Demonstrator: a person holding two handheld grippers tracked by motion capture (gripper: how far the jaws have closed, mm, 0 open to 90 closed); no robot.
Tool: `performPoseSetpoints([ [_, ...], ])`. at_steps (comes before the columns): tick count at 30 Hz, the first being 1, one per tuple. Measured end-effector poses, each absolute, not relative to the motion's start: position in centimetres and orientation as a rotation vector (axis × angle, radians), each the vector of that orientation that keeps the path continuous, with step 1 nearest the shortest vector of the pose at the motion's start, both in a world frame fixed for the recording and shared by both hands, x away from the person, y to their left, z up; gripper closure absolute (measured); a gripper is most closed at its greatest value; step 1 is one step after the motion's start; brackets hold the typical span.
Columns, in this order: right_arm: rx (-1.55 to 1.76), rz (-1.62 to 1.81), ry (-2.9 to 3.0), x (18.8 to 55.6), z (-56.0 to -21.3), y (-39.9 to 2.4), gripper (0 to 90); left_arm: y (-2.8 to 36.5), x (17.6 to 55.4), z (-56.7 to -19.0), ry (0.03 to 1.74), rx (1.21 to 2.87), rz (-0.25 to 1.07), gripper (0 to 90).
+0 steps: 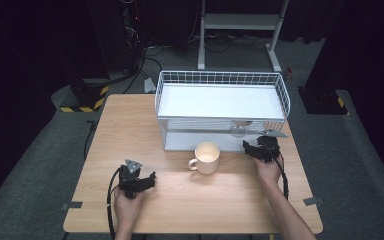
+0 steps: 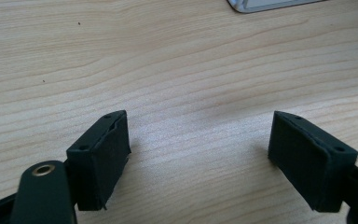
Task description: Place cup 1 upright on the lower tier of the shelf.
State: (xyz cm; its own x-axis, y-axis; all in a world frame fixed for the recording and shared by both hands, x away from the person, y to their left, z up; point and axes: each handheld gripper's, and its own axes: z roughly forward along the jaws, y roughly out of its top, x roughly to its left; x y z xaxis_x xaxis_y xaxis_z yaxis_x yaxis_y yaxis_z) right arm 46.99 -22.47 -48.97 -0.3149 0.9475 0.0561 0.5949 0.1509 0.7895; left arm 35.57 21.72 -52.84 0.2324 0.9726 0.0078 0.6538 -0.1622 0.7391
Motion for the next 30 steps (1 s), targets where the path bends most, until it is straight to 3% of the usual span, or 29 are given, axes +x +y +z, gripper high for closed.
performPoseSetpoints([
  [30, 1.358, 1.174, 2.012, 43.9, -46.8, -24.3, 32.1, 21.7, 35.6, -52.8, 1.49, 1.894, 0.669, 20.8],
])
